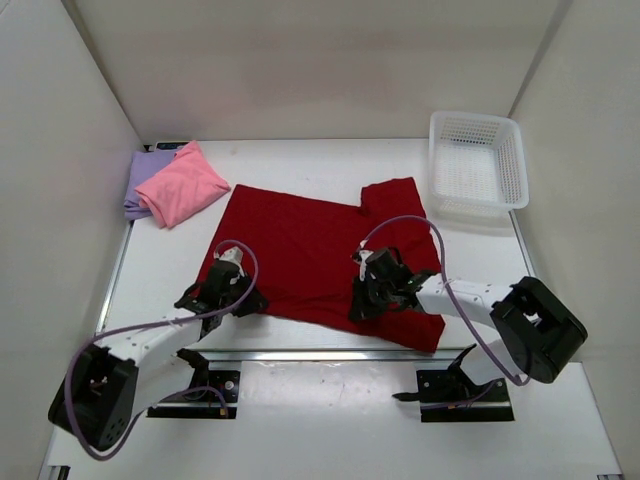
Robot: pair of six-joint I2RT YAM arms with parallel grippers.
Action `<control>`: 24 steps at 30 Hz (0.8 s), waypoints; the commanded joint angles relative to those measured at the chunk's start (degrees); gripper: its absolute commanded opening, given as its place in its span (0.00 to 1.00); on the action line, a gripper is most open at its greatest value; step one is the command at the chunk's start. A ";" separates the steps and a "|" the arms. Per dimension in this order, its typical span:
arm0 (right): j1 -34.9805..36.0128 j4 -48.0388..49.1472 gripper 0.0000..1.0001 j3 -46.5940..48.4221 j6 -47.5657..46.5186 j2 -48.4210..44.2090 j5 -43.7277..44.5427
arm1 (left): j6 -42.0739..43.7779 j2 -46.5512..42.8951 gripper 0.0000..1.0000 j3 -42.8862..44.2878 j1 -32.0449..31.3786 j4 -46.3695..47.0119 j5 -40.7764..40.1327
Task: Fold and stack the t-shirts
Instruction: Fold the flattened tshirt in 1/3 of the way
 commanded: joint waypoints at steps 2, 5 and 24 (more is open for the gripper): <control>-1.53 -14.28 0.01 -0.94 -2.48 -0.74 2.12 | -4.23 -7.10 0.23 -2.43 -1.18 -8.56 0.44; -7.51 -13.77 0.07 3.10 -5.63 -4.69 -1.65 | -1.26 -7.57 0.25 6.49 2.06 -8.92 -1.75; -22.73 2.85 0.00 6.62 -4.15 -7.16 -10.80 | 6.58 47.37 0.23 54.71 16.93 -4.70 -4.92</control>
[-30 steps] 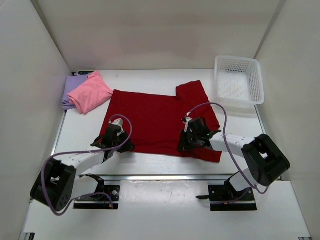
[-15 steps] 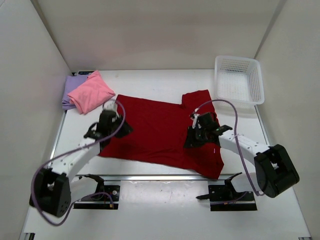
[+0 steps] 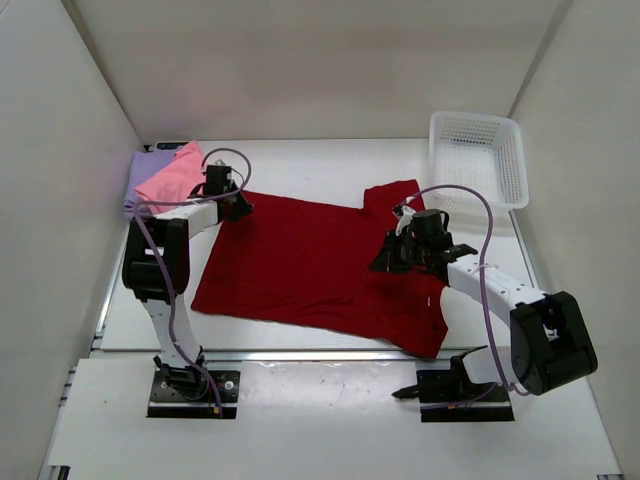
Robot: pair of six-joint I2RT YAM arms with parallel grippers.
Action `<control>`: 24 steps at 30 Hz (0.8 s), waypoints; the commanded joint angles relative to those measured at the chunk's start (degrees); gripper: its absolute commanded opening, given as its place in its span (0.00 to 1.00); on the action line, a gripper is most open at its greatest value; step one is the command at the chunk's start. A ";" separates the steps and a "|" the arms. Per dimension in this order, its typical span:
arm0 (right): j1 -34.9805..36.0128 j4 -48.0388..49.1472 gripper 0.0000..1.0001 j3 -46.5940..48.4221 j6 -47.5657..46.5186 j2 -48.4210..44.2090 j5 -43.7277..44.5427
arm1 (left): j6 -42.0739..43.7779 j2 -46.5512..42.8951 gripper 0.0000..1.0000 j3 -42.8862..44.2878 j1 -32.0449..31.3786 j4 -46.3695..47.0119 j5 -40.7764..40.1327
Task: Fold and stack the t-shirts
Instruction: Fold the flattened tshirt in 1/3 of the way, then grap the side of the flattened tshirt furthest away from the robot with both arms
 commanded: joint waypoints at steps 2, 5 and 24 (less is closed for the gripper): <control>-2.25 4.79 0.00 -0.61 1.23 -1.63 -2.72 | 1.84 -1.13 0.23 -1.65 2.15 -1.88 -0.52; -3.13 5.15 0.01 -0.61 1.84 -1.37 -4.04 | 1.13 -1.13 0.22 -5.70 4.62 -1.69 -0.41; -1.73 3.48 0.00 8.69 1.14 2.14 -4.49 | 7.18 0.85 0.45 15.41 6.84 -10.53 -7.16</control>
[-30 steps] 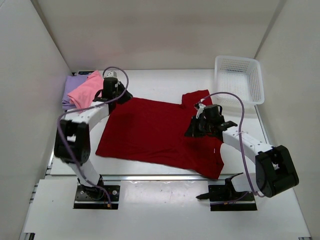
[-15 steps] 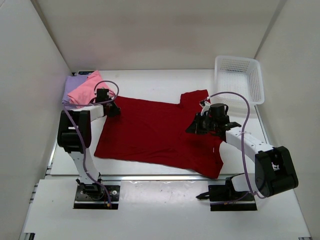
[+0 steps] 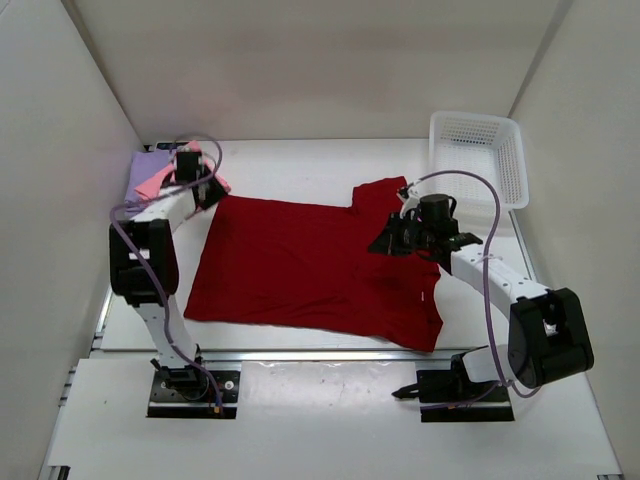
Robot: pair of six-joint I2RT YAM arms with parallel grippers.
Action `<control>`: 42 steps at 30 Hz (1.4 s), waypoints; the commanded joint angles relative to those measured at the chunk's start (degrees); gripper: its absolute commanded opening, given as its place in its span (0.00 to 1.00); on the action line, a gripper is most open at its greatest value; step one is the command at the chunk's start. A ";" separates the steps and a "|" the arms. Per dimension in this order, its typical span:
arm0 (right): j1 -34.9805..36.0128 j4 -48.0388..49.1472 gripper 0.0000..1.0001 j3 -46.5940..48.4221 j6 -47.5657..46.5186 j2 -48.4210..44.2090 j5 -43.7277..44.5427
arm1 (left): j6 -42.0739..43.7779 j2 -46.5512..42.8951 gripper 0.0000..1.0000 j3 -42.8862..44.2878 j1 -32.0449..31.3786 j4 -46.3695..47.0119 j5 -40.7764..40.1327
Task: Fold and stack the t-shirts
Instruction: Grap the side of the flattened tshirt furthest away from the robot with both arms
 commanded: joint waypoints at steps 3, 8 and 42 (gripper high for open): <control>3.37 0.33 0.00 6.41 -1.79 1.45 1.42 | 8.60 14.33 0.37 28.48 -1.63 -13.47 -5.92; 2.85 0.16 0.00 7.47 -2.05 2.07 1.78 | 10.72 21.05 0.36 34.77 -1.28 -16.68 -5.13; 1.79 0.59 0.00 8.62 -2.06 5.05 0.19 | 13.27 25.36 0.44 35.83 -2.42 -17.12 -3.81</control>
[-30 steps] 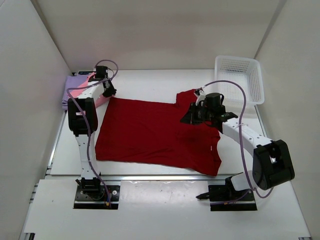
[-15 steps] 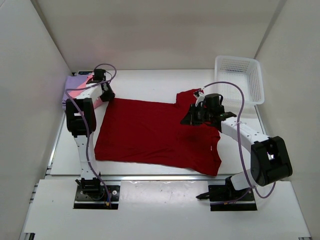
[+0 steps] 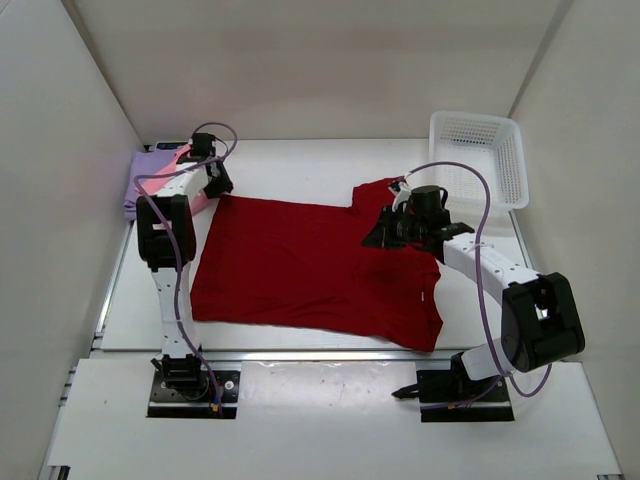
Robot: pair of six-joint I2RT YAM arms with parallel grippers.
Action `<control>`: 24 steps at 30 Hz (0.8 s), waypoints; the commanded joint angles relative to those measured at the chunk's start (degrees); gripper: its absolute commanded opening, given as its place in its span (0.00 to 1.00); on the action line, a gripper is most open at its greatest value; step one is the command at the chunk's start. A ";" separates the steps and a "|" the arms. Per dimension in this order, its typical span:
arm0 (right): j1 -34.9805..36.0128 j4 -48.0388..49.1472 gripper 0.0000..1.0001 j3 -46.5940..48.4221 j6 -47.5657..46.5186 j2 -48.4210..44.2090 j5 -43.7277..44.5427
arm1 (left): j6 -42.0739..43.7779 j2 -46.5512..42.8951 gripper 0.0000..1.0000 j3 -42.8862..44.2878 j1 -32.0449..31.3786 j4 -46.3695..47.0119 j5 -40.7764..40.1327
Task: Fold and stack the t-shirts
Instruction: Grap the side of the flattened tshirt furthest away from the robot with both arms
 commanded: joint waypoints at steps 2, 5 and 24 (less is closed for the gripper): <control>-0.57 1.49 0.00 2.45 -0.87 -0.54 0.06 | 1.01 0.03 0.42 0.97 -1.33 -0.66 0.06; -1.02 1.57 0.00 2.28 -0.79 -0.89 -0.29 | 0.92 -1.11 0.41 -0.61 -0.63 0.13 -0.64; -2.42 1.67 0.05 9.38 -0.60 5.85 4.96 | -0.04 -7.79 0.00 -7.90 -0.98 4.35 -2.06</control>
